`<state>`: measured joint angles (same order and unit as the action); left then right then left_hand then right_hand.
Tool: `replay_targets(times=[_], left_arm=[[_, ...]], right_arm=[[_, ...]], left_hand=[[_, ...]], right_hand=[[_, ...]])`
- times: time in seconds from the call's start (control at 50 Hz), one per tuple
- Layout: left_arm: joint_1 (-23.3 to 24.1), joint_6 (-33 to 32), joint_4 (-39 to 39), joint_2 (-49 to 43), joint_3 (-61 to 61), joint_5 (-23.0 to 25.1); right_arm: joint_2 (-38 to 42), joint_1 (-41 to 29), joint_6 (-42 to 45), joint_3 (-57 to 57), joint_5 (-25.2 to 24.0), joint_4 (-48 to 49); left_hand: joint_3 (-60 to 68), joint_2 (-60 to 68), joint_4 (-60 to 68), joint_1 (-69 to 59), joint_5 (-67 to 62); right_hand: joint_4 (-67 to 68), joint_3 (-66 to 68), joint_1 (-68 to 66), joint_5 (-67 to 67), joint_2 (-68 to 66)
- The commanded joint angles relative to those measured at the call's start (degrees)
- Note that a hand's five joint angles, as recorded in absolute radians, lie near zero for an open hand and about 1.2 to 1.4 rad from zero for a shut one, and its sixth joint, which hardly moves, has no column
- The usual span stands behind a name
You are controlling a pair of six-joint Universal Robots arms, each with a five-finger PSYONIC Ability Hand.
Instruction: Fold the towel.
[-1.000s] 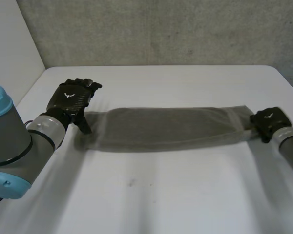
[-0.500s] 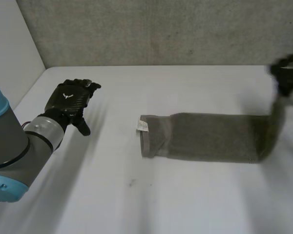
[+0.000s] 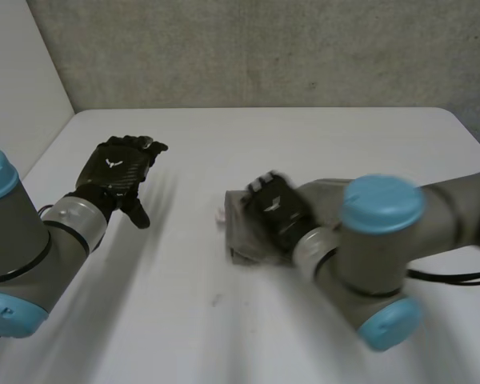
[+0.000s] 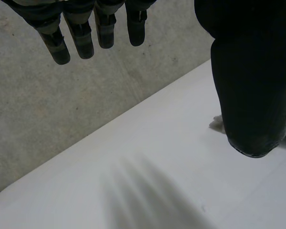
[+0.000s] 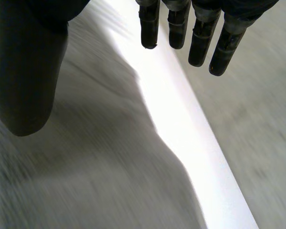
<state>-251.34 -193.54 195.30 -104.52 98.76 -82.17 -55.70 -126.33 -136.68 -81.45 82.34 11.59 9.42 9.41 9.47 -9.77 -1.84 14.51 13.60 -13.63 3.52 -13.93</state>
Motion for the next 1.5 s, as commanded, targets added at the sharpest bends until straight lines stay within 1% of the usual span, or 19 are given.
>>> replay_targets(times=[0.02,0.22,0.26,0.28,0.32,0.36,0.46,0.48,0.5,0.54,0.76,0.92,1.04,1.1,1.12,1.16,1.3,1.36,1.5], left_arm=[[0.3,0.0,0.1,-0.2,0.0,0.0],[0.5,-0.2,0.4,-0.6,0.4,0.0],[0.6,-0.2,0.4,-0.7,0.5,0.0],[0.6,-0.2,0.4,-0.7,0.5,0.0],[0.8,-0.2,0.4,-0.7,0.5,0.0],[0.9,-0.2,0.4,-0.6,0.5,0.0],[1.1,-0.2,0.4,-0.4,0.5,0.0],[1.2,-0.2,0.4,-0.3,0.6,0.0],[1.2,-0.2,0.4,-0.3,0.6,0.0],[1.2,-0.2,0.4,-0.3,0.8,0.0],[1.5,-0.4,1.1,-0.1,1.6,0.0],[1.8,-0.4,1.1,-0.2,1.6,0.0],[1.8,-0.4,1.2,-0.3,1.6,0.0],[1.9,-0.4,1.1,-0.3,1.6,0.0],[1.9,-0.4,1.1,-0.3,1.7,0.1],[2.0,-0.4,1.1,-0.3,1.7,0.0],[2.0,-0.4,1.1,-0.3,1.7,0.0],[2.3,-0.4,1.1,-0.3,1.7,0.1],[2.3,-0.4,1.1,-0.3,1.7,0.0]], right_arm=[[-9.2,14.0,-12.7,-9.0,0.6,-0.3],[-9.6,24.8,-11.0,-18.4,-0.2,-0.4],[-9.4,27.2,-7.7,-19.6,-0.2,-0.2],[-9.4,27.2,-7.7,-19.6,-0.2,-0.2],[-9.4,29.5,-5.9,-20.0,-0.3,-0.1],[-9.3,29.8,-5.9,-19.6,-0.9,0.1],[-8.4,29.6,-6.2,-18.8,-2.4,0.0],[-8.3,29.6,-6.8,-18.5,-2.2,-0.2],[-8.3,29.6,-6.8,-18.5,-2.2,-0.2],[-8.7,29.3,-10.3,-19.2,-2.8,-0.3],[-10.1,29.5,-18.5,-22.4,-7.3,0.3],[-10.5,29.6,-19.2,-24.6,-8.7,3.4],[-10.0,29.8,-22.6,-24.0,-9.2,5.7],[-9.5,29.8,-23.0,-23.5,-9.4,6.3],[-9.5,29.8,-23.0,-23.4,-9.4,6.9],[-9.8,29.7,-22.7,-23.4,-9.2,7.5],[-11.1,29.0,-20.7,-20.6,-8.4,8.5],[-11.8,26.7,-19.2,-17.2,-8.3,7.5],[-8.7,8.6,-15.4,-2.6,-3.8,1.7]], left_hand=[[0.6,0.6,0.5,-0.2,1.8],[0.6,0.6,0.5,-0.2,1.8],[0.6,0.6,0.5,-0.2,1.8],[0.6,0.6,0.5,-0.2,1.8],[0.6,0.6,0.5,-0.2,1.8],[0.6,0.6,0.5,-0.2,1.8],[0.6,0.6,0.5,-0.2,1.8],[0.6,0.6,0.5,-0.2,1.8],[0.6,0.6,0.5,-0.2,1.8],[0.6,0.6,0.5,-0.2,1.8],[0.6,0.6,0.5,-0.2,1.8],[0.6,0.6,0.5,-0.2,1.8],[0.6,0.6,0.5,-0.2,1.8],[0.6,0.6,0.5,-0.2,1.8],[0.6,0.6,0.5,-0.2,1.8],[0.6,0.6,0.5,-0.2,1.8],[0.6,0.6,0.5,-0.2,1.8],[0.6,0.6,0.5,-0.2,1.8],[0.6,0.6,0.5,-0.2,1.8]], right_hand=[[-4.5,-3.6,3.6,-3.5,3.9],[-1.4,-0.5,0.5,-0.4,0.8],[19.8,20.8,-20.7,20.8,-20.4],[20.0,20.9,-20.8,21.0,-20.5],[47.6,48.5,-48.5,48.6,-48.2],[54.5,55.5,-55.4,55.5,-55.1],[50.1,51.0,-51.0,51.1,-50.7],[38.1,39.0,-39.0,39.1,-38.7],[38.0,38.9,-38.8,39.0,-38.5],[7.3,8.2,-8.2,8.3,-7.9],[8.2,9.1,-9.1,9.2,-8.8],[13.9,14.8,-14.8,14.9,-14.5],[26.9,27.8,-27.7,27.9,-27.4],[47.4,48.3,-48.3,48.4,-48.0],[60.2,61.1,-61.1,61.2,-60.8],[65.4,66.3,-66.3,66.4,-66.0],[65.5,66.4,-66.4,66.5,-66.1],[65.5,66.4,-66.4,66.5,-66.1],[65.5,66.4,-66.4,66.5,-66.1]])
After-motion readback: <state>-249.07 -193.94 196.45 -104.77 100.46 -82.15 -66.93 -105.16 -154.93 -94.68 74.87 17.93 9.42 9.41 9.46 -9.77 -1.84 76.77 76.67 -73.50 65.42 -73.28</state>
